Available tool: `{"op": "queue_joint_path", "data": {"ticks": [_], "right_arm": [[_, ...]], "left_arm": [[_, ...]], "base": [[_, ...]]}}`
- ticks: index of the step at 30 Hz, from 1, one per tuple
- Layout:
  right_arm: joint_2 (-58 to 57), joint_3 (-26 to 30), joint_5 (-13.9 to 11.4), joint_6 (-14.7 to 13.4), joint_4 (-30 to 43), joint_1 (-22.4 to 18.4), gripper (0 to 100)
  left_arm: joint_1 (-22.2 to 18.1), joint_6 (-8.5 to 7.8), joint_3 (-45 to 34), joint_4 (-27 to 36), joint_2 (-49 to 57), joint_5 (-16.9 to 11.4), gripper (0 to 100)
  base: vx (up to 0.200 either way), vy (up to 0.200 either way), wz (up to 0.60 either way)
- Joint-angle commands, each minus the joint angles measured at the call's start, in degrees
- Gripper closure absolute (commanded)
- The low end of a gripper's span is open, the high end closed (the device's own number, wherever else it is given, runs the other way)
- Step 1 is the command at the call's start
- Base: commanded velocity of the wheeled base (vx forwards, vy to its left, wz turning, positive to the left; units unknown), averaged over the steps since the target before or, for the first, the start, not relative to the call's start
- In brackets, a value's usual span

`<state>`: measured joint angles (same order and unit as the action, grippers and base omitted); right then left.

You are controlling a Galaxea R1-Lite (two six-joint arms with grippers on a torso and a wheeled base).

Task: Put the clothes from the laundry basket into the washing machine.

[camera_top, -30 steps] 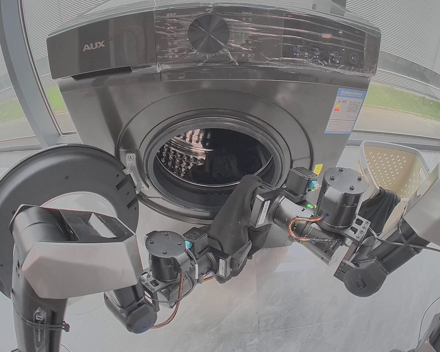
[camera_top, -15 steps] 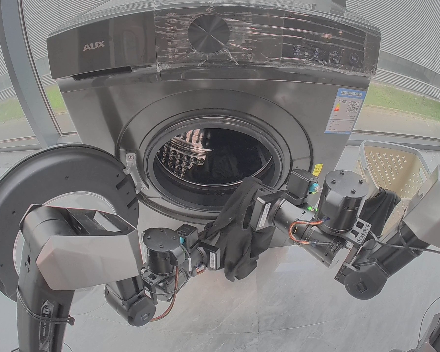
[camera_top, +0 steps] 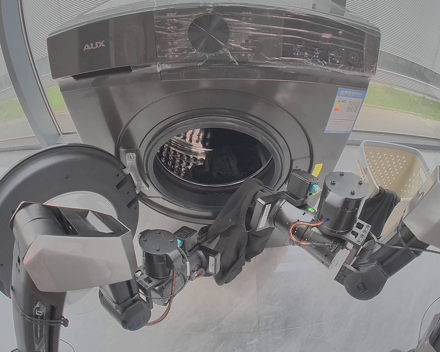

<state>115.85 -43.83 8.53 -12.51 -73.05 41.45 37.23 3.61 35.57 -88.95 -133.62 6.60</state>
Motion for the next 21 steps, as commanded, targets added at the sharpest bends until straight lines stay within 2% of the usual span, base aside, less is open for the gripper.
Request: {"op": "queue_joint_path", "data": {"ticks": [1,7,11,12,15,21], "right_arm": [[0.1,0.1,0.0,-0.1,0.0,0.0,100],[0.2,0.0,0.1,0.0,0.0,0.0,100],[0.3,0.0,0.0,0.0,0.0,0.1,100],[0.7,-0.1,0.1,0.0,-0.1,0.1,100],[1.0,-0.2,0.1,0.0,-0.1,0.1,100],[1.0,-0.1,0.1,-0.1,-0.1,0.0,100]], "left_arm": [[0.0,0.00,-0.2,-0.2,0.4,0.0,0],[0.6,0.43,-0.1,-0.1,0.2,-0.2,0],[1.0,0.43,0.3,0.0,-0.1,-1.2,0],[1.5,0.52,0.4,0.0,-0.6,-2.6,0],[2.1,0.43,1.5,0.0,-1.2,-3.4,0],[2.4,0.08,6.2,0.0,-4.0,-3.3,0]], "base": [[0.000,0.000,0.00],[0.000,0.000,0.00],[0.000,0.000,0.00],[0.000,0.000,0.00],[0.000,0.000,0.00],[0.000,0.000,0.00]]}}
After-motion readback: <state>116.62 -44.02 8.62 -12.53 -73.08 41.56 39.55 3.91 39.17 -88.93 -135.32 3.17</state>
